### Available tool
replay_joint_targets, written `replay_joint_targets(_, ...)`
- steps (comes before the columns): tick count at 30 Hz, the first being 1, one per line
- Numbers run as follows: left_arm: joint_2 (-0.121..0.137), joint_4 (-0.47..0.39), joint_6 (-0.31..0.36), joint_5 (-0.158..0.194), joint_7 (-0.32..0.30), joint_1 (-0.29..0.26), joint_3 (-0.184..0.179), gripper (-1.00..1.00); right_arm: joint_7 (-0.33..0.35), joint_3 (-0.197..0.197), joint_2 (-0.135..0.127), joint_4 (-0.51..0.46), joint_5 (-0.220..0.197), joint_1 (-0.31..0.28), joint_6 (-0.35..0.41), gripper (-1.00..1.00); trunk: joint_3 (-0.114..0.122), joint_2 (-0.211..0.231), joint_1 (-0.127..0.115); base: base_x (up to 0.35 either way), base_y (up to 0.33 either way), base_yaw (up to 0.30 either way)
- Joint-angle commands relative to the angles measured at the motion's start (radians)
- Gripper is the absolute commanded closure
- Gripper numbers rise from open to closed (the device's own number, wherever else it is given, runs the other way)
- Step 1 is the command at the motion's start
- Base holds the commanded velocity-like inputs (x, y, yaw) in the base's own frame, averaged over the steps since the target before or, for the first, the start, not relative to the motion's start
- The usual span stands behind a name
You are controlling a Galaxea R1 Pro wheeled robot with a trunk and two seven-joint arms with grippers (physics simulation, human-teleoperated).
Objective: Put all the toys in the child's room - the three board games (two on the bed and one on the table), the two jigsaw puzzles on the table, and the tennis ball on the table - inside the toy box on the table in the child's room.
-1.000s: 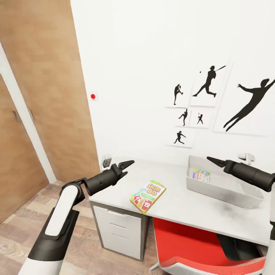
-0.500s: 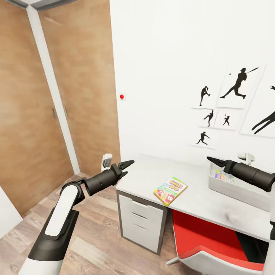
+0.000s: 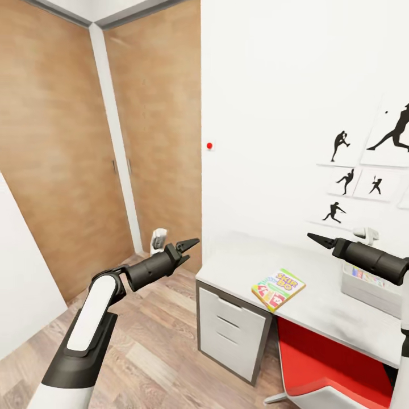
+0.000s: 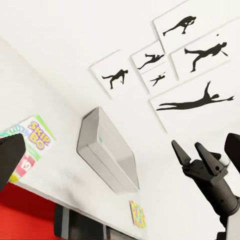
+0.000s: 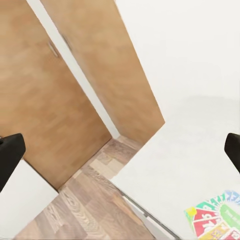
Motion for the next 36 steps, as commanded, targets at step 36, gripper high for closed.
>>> replay_joint_targets(36, 0.072, 0.022, -0.074, -0.228, 0.012, 0.298, 0.12, -1.0, -0.102, 0.204, 0.053, 0.007, 0.013, 0.0, 0.008, -1.0, 0.021, -0.002, 0.001, -0.002, 0.001, 0.271)
